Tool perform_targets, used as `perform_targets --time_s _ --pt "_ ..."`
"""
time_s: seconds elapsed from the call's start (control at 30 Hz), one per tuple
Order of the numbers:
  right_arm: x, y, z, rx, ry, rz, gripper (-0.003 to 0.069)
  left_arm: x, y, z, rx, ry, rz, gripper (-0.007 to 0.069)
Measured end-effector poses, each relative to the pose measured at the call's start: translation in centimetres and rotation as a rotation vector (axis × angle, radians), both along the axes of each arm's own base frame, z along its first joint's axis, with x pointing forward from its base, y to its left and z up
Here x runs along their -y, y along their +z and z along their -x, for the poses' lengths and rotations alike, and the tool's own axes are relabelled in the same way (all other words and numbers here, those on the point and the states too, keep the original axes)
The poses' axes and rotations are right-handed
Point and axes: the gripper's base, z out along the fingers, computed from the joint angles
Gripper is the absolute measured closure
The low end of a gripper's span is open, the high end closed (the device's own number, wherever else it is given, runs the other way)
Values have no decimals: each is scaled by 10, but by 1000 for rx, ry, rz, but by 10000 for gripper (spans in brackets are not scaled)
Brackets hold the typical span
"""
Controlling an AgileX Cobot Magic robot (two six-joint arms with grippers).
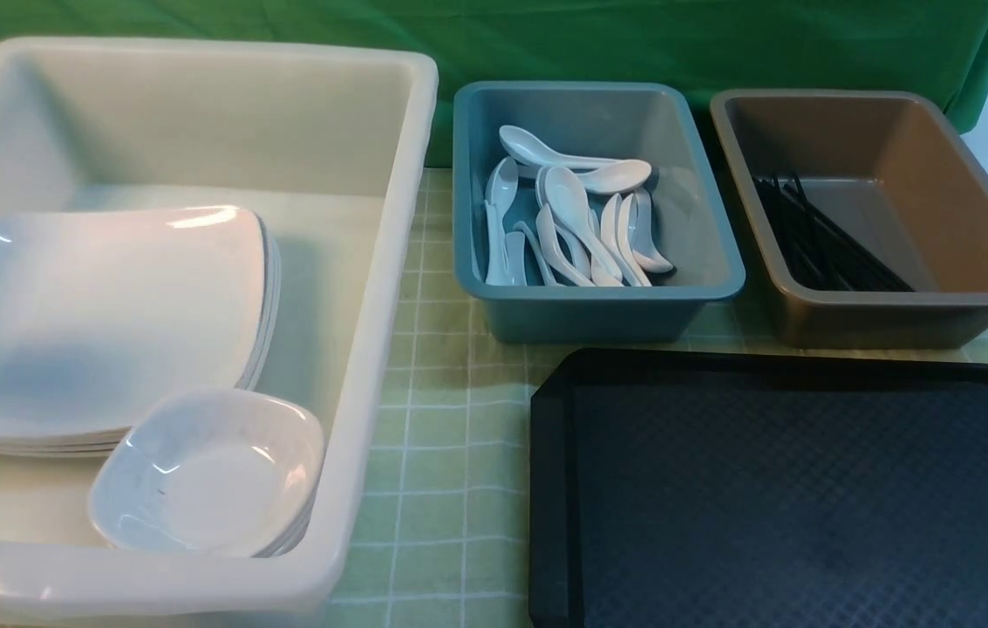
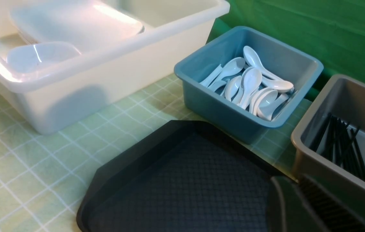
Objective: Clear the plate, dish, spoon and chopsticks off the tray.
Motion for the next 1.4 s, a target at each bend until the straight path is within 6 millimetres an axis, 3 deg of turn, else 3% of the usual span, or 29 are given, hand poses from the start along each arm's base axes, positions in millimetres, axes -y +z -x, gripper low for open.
perform_targets --time_s 0.1,0.23,0.27,0.4,0.6,0.73,0.9,1.17,1.4 --pt "-1 0 0 -1 0 2 608 -2 16 1 -4 41 -16 260" --pt "-4 0 -3 -4 2 9 608 -2 38 6 -23 62 -28 309" --pt "-7 0 -6 -8 1 21 608 1 53 10 -27 54 -24 384" --pt "-14 2 -14 -17 -11 67 619 15 79 24 -6 23 -4 582" --pt "-19 2 -19 -27 -18 94 630 55 104 45 18 -118 -18 638" --pt "-18 1 -19 -41 -24 95 657 85 103 55 18 -201 -12 638" --pt "-21 -8 -21 -84 -37 75 660 137 79 76 -38 -363 25 638" --pt "-40 -43 -30 -63 16 55 660 169 60 99 -64 -459 38 637" --pt "-56 -60 -34 -6 86 -91 659 170 58 103 -69 -445 49 637"
